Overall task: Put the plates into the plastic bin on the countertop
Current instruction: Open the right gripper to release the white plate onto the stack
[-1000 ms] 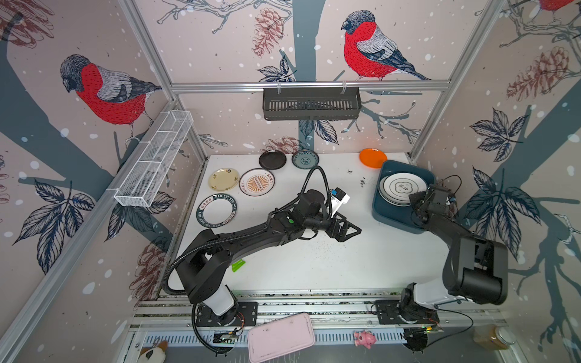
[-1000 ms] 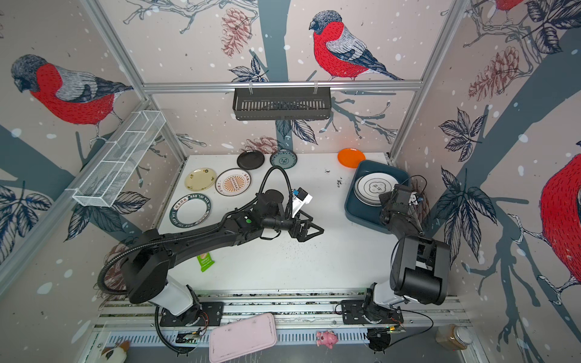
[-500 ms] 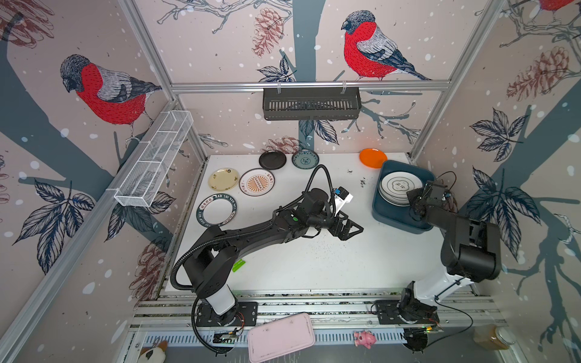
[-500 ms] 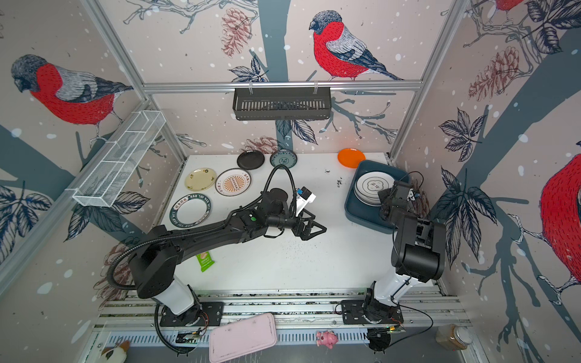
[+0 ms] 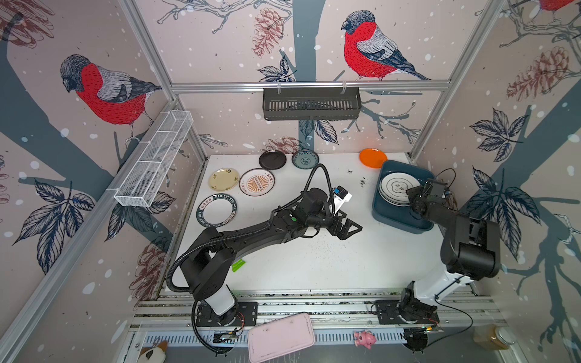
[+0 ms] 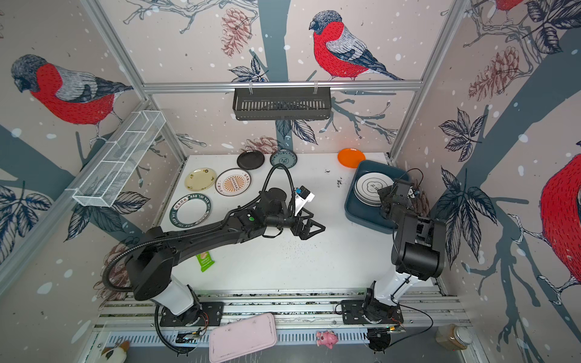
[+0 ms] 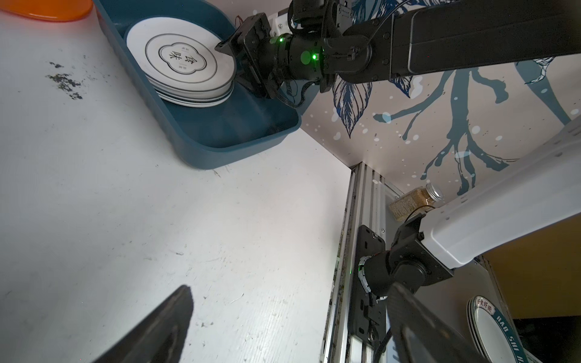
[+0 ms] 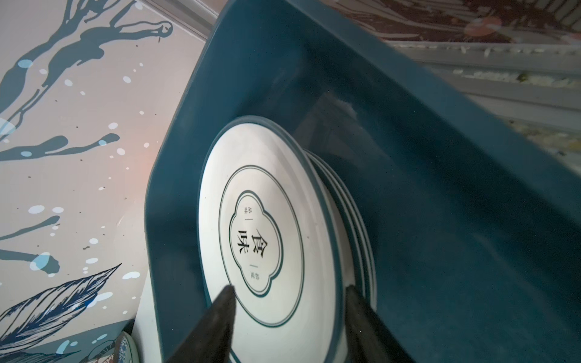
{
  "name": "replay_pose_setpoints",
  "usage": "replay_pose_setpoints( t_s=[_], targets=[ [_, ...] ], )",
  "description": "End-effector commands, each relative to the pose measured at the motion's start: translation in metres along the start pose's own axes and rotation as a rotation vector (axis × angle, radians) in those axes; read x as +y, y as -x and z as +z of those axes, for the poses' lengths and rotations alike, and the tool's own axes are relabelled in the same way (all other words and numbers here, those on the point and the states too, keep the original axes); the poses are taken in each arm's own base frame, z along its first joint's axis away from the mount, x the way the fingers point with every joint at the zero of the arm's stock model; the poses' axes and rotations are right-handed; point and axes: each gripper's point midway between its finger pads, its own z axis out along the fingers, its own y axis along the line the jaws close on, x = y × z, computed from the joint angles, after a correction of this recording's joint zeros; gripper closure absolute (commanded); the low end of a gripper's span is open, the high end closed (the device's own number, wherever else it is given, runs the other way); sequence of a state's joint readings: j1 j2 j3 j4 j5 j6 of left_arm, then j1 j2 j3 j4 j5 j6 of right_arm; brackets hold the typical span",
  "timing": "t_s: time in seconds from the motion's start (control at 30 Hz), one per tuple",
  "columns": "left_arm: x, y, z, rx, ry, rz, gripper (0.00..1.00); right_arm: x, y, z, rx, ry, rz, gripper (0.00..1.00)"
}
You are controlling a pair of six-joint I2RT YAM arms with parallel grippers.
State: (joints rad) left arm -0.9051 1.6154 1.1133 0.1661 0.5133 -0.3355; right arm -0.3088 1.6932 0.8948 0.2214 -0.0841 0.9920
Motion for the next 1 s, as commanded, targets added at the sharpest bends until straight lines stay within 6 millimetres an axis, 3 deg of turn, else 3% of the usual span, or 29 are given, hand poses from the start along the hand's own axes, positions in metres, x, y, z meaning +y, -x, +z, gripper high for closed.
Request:
replay_pose_setpoints(
  t_s=[0.0, 0.13, 0.23, 0.43, 0.53, 0.67, 0.83, 0.97],
  targets=[
    [0.0, 0.002, -0.007, -0.011, 0.028, 0.018, 0.04, 0.002, -0.001, -0.006, 0.021, -0.013, -0.034, 0.3],
    [-0.003, 0.002, -0.02, -0.024, 0.046, 0.023, 0.04, -0.002, -0.005, -0.015, 0.033, -0.04, -0.038, 0.19],
    [-0.005, 0.002, -0.031, -0.035, 0.074, 0.031, 0.04, -0.002, -0.01, -0.027, 0.035, -0.035, -0.049, 0.17],
    [-0.01, 0.008, -0.069, -0.134, 0.143, 0.059, 0.04, 0.032, -0.034, -0.069, 0.008, 0.009, -0.145, 0.01],
    [-0.005, 0.01, -0.087, -0.181, 0.2, 0.044, 0.04, 0.055, -0.06, -0.093, 0.014, 0.031, -0.238, 0.0],
    [0.008, 0.009, -0.108, -0.214, 0.25, -0.029, 0.04, 0.069, -0.088, -0.129, 0.0, 0.082, -0.271, 0.0],
    [0.026, 0.008, -0.143, -0.233, 0.345, -0.084, 0.04, 0.067, -0.11, -0.164, 0.0, 0.148, -0.25, 0.0],
    [0.027, 0.009, -0.171, -0.239, 0.439, -0.072, 0.04, 0.068, -0.119, -0.187, -0.009, 0.195, -0.238, 0.01]
  ],
)
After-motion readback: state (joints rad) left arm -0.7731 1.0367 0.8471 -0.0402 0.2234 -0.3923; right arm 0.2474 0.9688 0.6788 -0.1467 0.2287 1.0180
